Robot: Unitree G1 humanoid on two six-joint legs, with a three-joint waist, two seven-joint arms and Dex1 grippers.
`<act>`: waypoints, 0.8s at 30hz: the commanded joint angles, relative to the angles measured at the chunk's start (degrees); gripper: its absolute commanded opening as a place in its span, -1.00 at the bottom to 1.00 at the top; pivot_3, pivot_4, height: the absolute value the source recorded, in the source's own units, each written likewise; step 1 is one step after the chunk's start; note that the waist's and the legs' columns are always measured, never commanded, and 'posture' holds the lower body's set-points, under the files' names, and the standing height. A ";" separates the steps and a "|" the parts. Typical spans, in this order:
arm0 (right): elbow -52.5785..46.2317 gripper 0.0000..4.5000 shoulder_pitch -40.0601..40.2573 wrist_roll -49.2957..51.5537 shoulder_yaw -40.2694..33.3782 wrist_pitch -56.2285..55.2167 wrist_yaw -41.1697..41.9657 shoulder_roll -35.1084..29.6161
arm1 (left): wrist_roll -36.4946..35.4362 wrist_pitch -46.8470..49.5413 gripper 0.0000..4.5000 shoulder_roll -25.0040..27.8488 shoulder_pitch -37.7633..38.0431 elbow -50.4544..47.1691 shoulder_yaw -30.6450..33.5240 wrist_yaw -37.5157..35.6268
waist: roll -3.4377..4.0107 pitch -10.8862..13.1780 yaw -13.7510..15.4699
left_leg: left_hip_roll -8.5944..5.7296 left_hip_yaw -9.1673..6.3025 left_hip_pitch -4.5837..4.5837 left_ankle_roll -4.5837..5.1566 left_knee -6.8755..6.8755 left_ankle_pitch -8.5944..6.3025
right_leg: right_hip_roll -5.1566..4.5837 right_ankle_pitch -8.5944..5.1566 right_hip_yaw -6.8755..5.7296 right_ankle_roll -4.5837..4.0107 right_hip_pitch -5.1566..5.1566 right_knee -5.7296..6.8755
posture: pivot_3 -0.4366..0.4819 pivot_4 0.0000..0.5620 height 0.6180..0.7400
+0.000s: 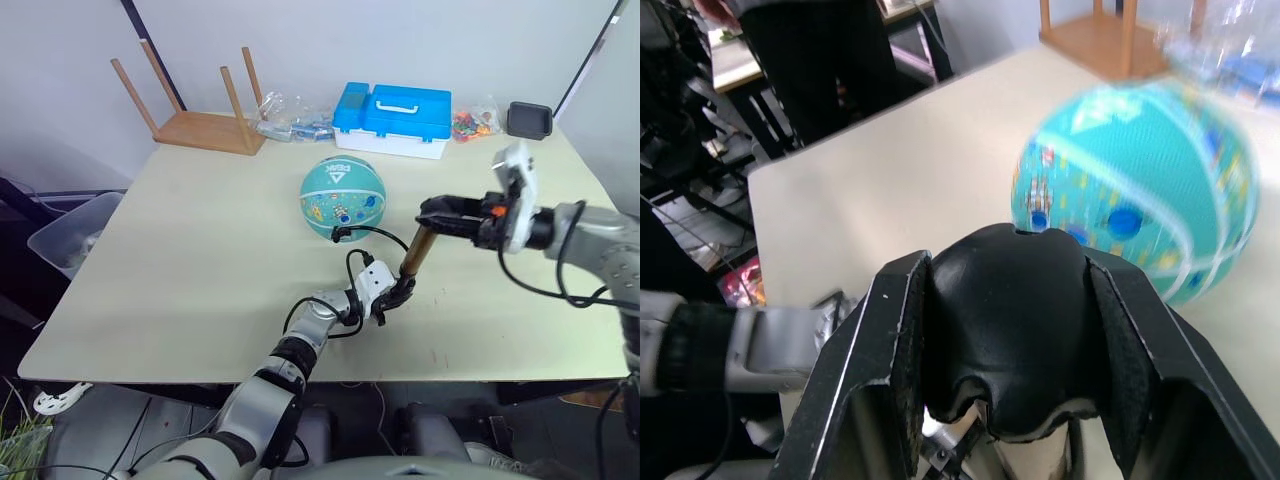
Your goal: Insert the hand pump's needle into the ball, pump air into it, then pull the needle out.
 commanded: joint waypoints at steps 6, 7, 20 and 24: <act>10.75 -0.29 8.01 -15.93 12.26 -7.14 -0.50 6.44 | 0.87 3.22 -0.52 0.32 2.79 3.34 -0.92 -0.84 | -0.36 -0.65 -0.74 | 0.11 -0.02 0.70 -0.01 -0.19 -0.01 | 0.06 -0.10 0.05 -0.14 0.43 0.00 | -0.05 -0.47 1.00; 9.06 -0.29 7.58 -15.13 10.52 -6.56 -1.03 6.50 | 0.87 3.24 -0.52 0.41 2.68 3.49 -0.86 -0.86 | -0.34 -0.66 -0.76 | 0.17 -0.02 0.70 -0.01 -0.19 -0.01 | 0.09 -0.10 0.04 -0.14 0.43 0.00 | -0.05 -0.47 1.00; -11.15 -0.29 -8.80 11.00 -17.78 15.47 -14.02 1.29 | 1.08 3.04 -0.52 -0.12 1.45 5.45 -0.68 -1.00 | 0.52 0.60 1.17 | -0.04 -0.12 -0.45 -0.02 0.04 0.01 | -0.09 0.13 -0.01 -0.33 -0.38 0.02 | -0.05 -0.47 1.00; -10.91 -0.29 -14.28 20.11 -23.36 21.04 -20.33 -0.22 | 1.21 2.83 -0.52 -0.40 1.48 5.85 -0.82 -0.98 | 0.46 0.94 1.51 | -0.24 -0.17 -0.54 -0.01 0.04 0.01 | -0.34 0.12 -0.10 -0.32 -0.40 0.01 | -0.05 -0.47 1.00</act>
